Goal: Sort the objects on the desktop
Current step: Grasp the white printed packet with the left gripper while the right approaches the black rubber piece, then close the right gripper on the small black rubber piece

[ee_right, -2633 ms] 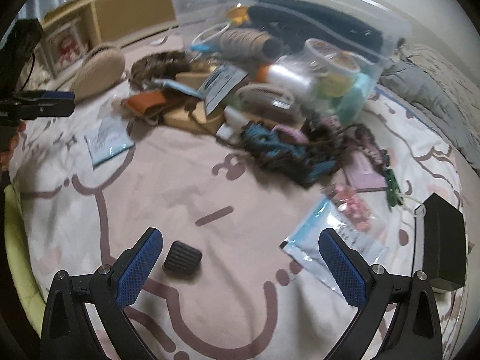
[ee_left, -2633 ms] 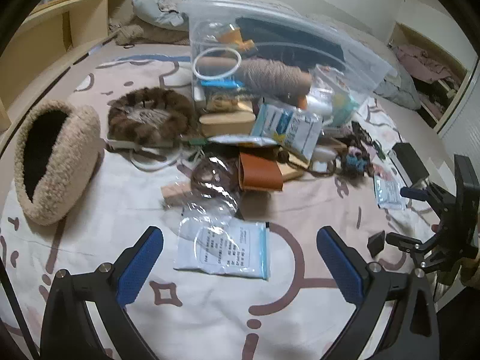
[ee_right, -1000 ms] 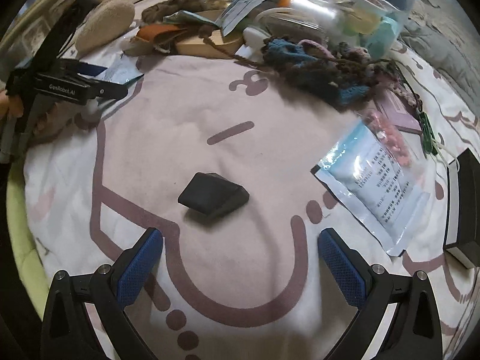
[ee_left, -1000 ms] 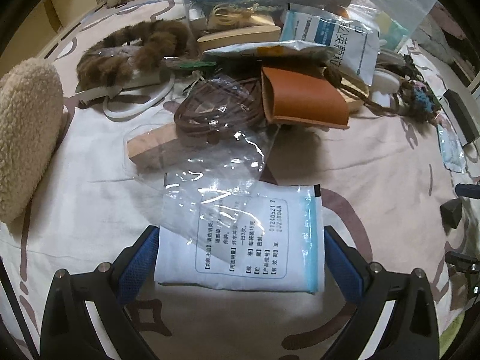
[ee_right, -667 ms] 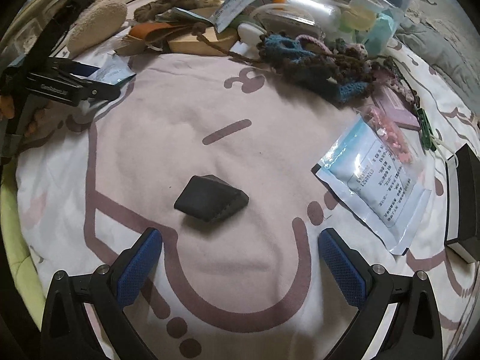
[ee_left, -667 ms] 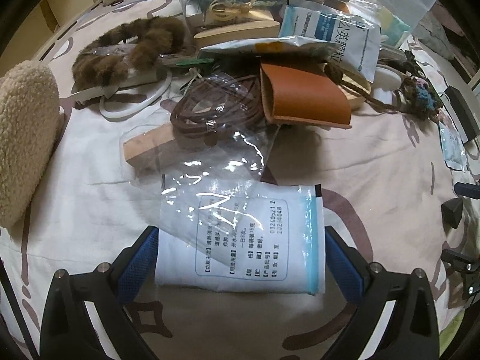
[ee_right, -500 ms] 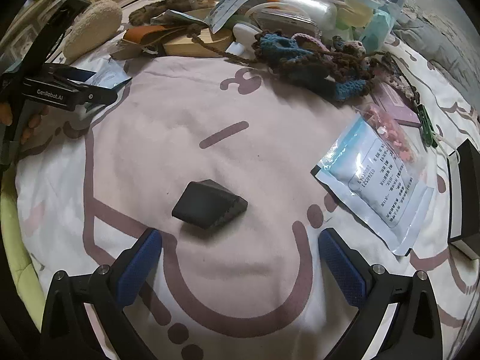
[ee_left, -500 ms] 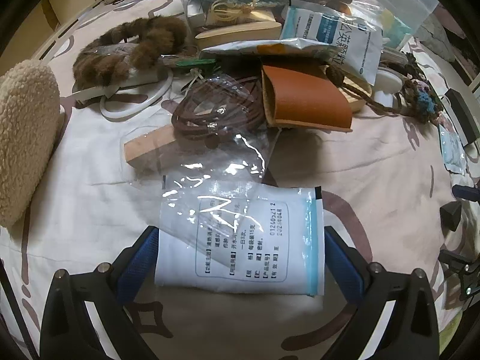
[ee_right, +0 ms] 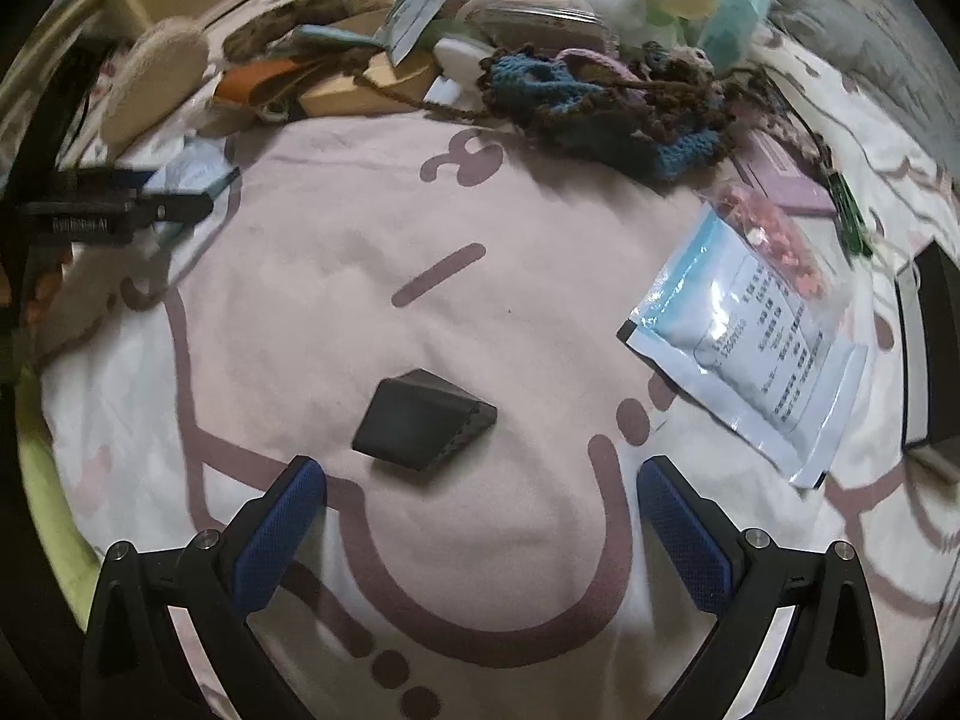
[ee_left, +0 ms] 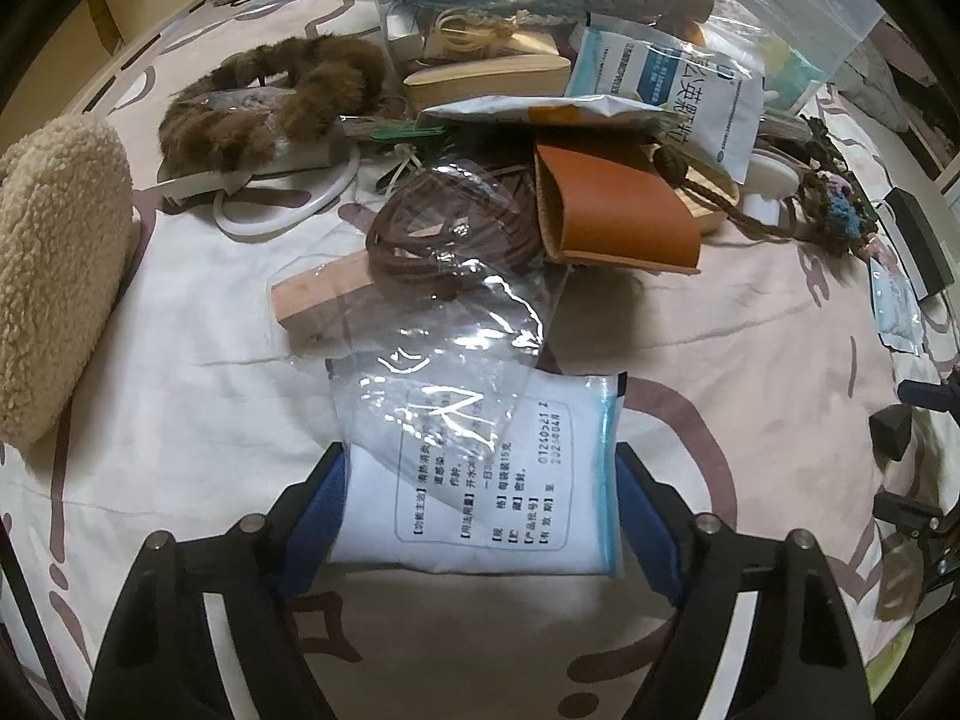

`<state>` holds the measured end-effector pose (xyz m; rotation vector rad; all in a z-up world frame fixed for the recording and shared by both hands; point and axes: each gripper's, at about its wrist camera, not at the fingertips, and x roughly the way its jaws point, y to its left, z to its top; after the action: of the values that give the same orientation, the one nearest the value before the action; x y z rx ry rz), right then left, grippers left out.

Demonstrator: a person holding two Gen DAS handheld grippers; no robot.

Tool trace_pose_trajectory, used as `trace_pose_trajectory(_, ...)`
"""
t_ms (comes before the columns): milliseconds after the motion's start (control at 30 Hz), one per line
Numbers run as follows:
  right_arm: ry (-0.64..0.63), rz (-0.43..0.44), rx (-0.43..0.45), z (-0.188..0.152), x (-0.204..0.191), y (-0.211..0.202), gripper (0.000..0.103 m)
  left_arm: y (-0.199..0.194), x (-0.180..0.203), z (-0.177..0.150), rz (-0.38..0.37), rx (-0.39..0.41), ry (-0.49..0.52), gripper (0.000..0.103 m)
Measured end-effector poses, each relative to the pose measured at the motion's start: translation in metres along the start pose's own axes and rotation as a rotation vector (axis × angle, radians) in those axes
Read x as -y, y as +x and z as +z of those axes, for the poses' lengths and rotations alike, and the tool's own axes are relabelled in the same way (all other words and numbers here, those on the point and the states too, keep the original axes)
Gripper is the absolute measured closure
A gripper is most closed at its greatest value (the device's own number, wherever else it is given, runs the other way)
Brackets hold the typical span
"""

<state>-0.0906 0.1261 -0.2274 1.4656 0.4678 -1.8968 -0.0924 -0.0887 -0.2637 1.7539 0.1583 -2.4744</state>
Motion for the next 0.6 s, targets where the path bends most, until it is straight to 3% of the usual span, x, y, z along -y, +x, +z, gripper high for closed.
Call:
trace_pose_trajectory(67, 0.042, 0.018, 0.011, 0.002, 0.001, -0.003, 0.005, -0.001, -0.003, 0.001, 0.000, -0.001, 0.004, 0.022)
trace_pose_trajectory(100, 0.051, 0.021, 0.014, 0.004, 0.001, -0.005, 0.017, -0.001, -0.004, 0.001, 0.000, -0.002, 0.005, 0.022)
trace_pose_trajectory(133, 0.051, 0.011, 0.017, 0.005, 0.000, -0.006, 0.021, -0.001, -0.006, 0.002, -0.001, -0.002, 0.006, 0.023)
trace_pose_trajectory(200, 0.040, -0.012, 0.016, 0.007, -0.004, -0.008, 0.039, -0.001, -0.010, 0.003, -0.003, -0.003, 0.005, 0.023)
trace_pose_trajectory(300, 0.045, -0.010, 0.018, 0.003, 0.003, -0.009, 0.054, -0.002, -0.015, 0.005, -0.005, -0.004, 0.008, 0.024)
trace_pose_trajectory(500, 0.024, 0.003, 0.027, 0.003, -0.002, -0.012, 0.069, -0.011, 0.002, -0.003, -0.008, -0.004, 0.016, 0.026)
trace_pose_trajectory(600, 0.010, 0.007, 0.031, 0.009, -0.010, -0.012, 0.070, -0.018, 0.018, -0.013, -0.018, -0.007, 0.015, 0.028)
